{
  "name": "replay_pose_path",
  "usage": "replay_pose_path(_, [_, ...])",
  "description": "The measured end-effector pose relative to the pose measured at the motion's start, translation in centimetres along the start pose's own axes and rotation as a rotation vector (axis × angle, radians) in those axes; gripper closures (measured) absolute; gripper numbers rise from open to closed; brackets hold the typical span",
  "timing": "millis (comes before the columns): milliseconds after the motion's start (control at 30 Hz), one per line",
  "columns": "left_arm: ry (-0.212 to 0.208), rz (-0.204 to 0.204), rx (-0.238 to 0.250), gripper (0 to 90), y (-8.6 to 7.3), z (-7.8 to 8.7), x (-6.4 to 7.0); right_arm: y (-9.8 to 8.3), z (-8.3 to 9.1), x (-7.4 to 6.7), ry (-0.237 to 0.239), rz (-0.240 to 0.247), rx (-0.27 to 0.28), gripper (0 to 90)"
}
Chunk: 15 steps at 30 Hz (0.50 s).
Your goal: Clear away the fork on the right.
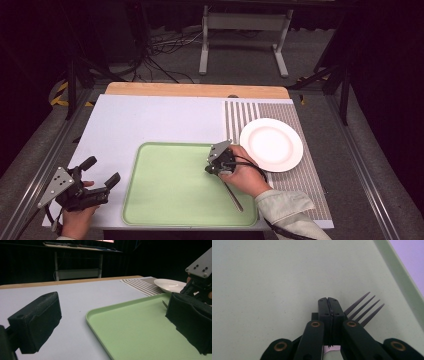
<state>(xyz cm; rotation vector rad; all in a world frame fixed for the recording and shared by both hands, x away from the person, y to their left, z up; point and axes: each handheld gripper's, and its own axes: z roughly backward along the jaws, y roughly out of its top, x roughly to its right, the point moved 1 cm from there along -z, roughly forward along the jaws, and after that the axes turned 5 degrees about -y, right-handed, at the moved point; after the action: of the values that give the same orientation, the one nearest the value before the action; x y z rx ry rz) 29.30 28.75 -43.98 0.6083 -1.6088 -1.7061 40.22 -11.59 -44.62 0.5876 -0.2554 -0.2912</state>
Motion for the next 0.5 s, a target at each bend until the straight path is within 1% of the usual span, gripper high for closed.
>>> replay_pose_path(200, [-0.001, 0.001, 0.000, 0.7, 0.01, 0.02, 0.00, -0.15, -0.01, 0.20, -0.009, -0.007, -0.005, 90.0])
replay_pose_path(500, [0.000, -0.001, -0.004, 0.7, 0.04, 0.04, -0.03, -0.65, 0.27, 0.91, -0.050, -0.028, -0.018, 90.0])
